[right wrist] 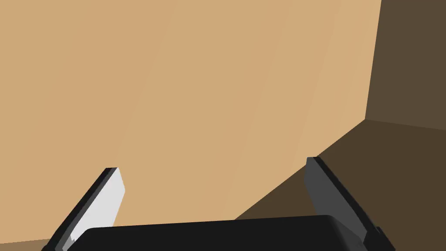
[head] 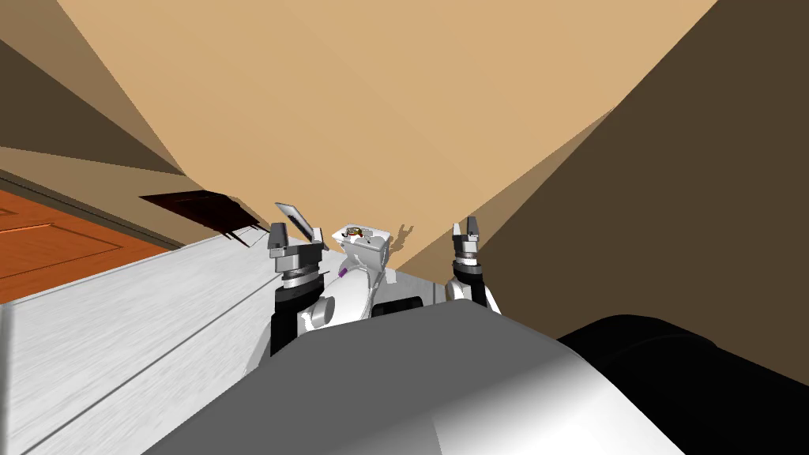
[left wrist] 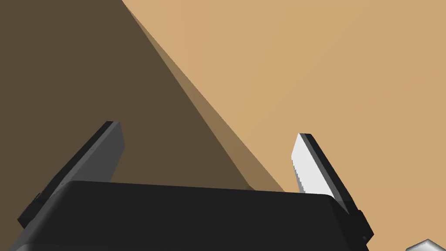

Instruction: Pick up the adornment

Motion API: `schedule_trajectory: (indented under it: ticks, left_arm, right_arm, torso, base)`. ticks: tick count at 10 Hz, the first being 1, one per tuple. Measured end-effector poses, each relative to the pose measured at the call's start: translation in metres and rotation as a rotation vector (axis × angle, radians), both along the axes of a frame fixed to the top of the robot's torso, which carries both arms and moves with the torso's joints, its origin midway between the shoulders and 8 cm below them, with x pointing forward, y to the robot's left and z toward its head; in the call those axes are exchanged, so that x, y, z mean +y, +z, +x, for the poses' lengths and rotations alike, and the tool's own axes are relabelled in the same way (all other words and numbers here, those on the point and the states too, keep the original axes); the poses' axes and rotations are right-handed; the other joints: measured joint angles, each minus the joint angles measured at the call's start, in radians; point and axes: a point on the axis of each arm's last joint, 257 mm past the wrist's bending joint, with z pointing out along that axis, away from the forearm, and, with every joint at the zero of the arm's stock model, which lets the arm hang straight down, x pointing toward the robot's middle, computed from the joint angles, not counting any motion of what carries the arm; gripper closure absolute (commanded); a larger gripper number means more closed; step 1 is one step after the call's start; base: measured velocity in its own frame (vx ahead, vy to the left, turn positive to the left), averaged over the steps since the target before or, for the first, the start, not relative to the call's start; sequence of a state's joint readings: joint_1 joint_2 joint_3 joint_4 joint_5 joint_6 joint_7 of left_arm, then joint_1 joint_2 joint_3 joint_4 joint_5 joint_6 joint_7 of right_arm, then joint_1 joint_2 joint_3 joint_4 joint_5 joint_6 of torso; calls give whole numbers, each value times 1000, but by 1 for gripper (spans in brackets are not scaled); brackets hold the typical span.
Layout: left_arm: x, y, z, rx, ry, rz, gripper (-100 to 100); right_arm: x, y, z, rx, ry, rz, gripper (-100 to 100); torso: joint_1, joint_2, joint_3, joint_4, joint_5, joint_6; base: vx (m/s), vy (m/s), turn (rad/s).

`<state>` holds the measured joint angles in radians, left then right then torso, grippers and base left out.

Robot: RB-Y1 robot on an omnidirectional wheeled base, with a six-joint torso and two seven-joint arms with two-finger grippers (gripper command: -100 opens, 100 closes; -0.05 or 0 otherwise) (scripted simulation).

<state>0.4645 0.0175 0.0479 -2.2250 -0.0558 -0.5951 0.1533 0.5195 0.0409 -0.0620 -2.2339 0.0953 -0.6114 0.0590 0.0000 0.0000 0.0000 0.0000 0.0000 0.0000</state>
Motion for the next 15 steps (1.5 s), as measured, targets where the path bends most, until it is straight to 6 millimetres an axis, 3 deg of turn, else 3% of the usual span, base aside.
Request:
schedule_trajectory:
  ticks: [3,15]
  left_arm:
    - [2,-12,11,39,-30,17,-100]
    - [56,-105,71,296,-82,-187,-100]
  right_arm:
    - [0,0,0,0,0,0,0]
    - [0,0,0,0,0,0,0]
  torso:
    - [0,-1,-1,0,0,0]
    - [-1,-1,-1,0,0,0]
  base:
    - [18,-15,-45]
    - [19,-22,-46]
